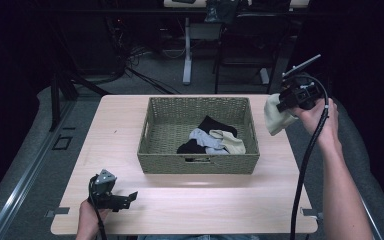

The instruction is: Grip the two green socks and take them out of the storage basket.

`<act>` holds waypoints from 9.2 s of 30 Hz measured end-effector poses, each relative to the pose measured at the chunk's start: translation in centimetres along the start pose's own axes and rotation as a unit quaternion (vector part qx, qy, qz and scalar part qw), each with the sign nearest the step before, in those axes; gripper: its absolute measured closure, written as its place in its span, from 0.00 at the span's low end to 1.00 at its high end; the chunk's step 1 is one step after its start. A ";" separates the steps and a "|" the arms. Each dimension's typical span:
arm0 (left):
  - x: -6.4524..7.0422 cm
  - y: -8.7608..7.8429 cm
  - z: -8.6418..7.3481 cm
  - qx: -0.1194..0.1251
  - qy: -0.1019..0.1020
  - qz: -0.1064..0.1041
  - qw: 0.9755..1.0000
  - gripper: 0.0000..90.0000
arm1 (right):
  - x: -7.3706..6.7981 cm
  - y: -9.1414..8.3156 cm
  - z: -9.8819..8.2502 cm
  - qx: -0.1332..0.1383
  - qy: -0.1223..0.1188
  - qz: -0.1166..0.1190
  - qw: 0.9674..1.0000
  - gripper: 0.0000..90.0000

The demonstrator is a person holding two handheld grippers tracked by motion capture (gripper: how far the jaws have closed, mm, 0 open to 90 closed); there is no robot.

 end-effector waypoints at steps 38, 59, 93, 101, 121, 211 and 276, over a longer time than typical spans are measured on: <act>0.0 0.1 0.0 -0.002 0.002 0.000 1.000 0.00 | 3.8 14.9 -7.8 -0.113 0.075 0.028 0.990 0.98; 0.0 0.1 0.1 -0.003 0.004 0.000 1.000 0.00 | 2.9 9.7 -5.5 -0.059 0.057 0.001 0.997 0.35; 0.1 0.1 0.1 -0.001 0.004 -0.005 1.000 0.00 | -9.5 8.8 2.9 -0.028 -0.074 0.056 0.995 0.09; 0.1 0.1 0.1 0.000 0.005 -0.005 1.000 0.00 | -10.9 11.2 3.1 -0.050 -0.086 0.056 0.993 0.11; 0.1 0.0 0.1 0.010 -0.001 -0.010 1.000 0.00 | -11.0 16.7 2.4 -0.095 -0.067 0.049 0.992 0.23; 0.1 0.0 0.1 0.003 0.003 -0.006 1.000 0.00 | -11.6 3.2 6.5 -0.057 -0.109 0.013 0.992 0.97; 0.1 0.1 0.1 0.004 0.003 -0.004 1.000 0.00 | 4.2 14.9 -5.5 -0.120 0.085 -0.022 0.989 0.96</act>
Point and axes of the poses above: each handheld gripper's, and its own axes: y roughly forward along the jaws, z roughly out of its top, x roughly to its right, the point moved 5 cm from there along y, roughly forward along the jaws, and after that the axes turned 4 degrees about y, right-handed, at the moved point
